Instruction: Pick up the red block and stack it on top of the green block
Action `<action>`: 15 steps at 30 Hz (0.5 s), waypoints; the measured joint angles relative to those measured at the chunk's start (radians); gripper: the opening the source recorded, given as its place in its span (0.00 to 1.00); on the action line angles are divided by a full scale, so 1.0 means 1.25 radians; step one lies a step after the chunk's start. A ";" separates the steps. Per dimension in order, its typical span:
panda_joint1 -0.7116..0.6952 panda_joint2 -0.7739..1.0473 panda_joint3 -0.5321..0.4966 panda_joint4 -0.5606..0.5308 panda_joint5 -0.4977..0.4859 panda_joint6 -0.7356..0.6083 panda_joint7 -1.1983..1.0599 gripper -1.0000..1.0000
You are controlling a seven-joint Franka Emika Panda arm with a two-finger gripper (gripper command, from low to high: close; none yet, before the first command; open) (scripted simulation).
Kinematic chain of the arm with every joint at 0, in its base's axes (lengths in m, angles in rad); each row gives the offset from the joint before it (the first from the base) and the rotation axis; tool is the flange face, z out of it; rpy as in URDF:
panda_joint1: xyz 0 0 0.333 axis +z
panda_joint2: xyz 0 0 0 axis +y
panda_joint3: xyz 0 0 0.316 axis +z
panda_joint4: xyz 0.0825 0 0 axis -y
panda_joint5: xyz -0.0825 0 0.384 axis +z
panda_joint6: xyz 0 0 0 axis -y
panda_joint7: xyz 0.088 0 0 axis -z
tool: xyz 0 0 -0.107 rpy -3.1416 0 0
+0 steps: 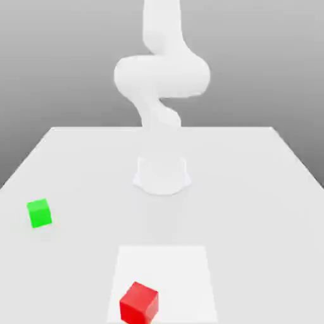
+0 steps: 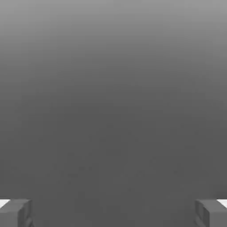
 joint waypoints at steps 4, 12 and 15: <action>-0.031 0.121 0.021 -0.017 -0.015 0.043 0.058 0.50; -0.075 0.354 0.043 -0.049 -0.047 0.126 0.173 0.50; -0.084 0.441 0.044 -0.061 -0.055 0.157 0.213 0.50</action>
